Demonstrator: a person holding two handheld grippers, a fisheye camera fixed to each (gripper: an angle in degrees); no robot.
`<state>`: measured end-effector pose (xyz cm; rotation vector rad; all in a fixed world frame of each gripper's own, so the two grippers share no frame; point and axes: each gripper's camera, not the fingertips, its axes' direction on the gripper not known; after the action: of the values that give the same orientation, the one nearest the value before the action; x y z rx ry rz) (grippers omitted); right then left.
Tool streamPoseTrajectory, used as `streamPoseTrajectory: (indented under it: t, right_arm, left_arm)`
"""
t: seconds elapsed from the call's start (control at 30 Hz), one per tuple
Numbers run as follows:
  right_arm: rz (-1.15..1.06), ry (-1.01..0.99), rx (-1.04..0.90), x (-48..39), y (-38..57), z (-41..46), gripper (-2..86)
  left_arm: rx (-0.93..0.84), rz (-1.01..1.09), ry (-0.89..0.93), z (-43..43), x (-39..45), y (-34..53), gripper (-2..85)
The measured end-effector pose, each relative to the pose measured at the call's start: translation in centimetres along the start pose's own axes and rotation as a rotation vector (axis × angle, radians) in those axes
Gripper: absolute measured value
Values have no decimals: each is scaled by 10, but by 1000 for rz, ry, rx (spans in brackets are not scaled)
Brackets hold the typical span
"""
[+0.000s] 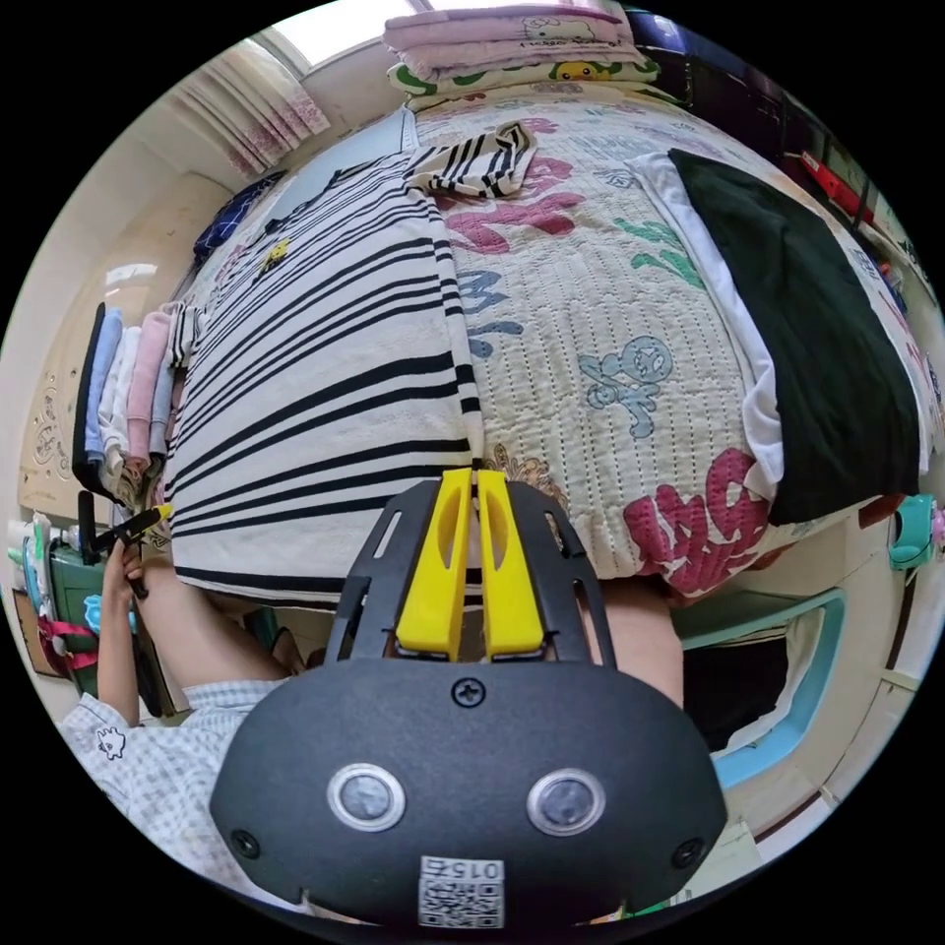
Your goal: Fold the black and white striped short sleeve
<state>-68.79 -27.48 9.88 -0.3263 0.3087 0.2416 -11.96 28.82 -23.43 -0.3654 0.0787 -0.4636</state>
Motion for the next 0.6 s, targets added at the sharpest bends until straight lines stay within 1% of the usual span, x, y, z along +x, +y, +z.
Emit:
streamPoseTrajectory:
  t: [0.07, 0.17, 0.27, 0.33, 0.4, 0.47, 0.6]
  right_arm:
    - [-4, -22, 12, 5, 6, -3, 0]
    - [-9, -40, -30, 9, 7, 10, 2]
    - [-32, -22, -62, 5, 5, 21, 8]
    - [-4, -75, -59, 13, 8, 21, 16]
    - [35, -215, -74, 32, 12, 20, 45]
    - [34, -262, -72, 39, 16, 19, 71]
    - [-2, -250, -120, 38, 22, 33, 74]
  left_arm:
    - [-9, -6, 7, 0, -5, 0, 2]
    - [-1, 15, -11, 2, -3, 0, 7]
    - [-4, 5, 25, 4, -9, -2, 16]
    - [-19, -15, 85, 4, -18, -3, 24]
    - [-48, -6, 179, 5, -27, -2, 39]
    - [-81, 18, 214, 8, -30, -2, 49]
    - [-187, 71, 159, 26, -20, -7, 57]
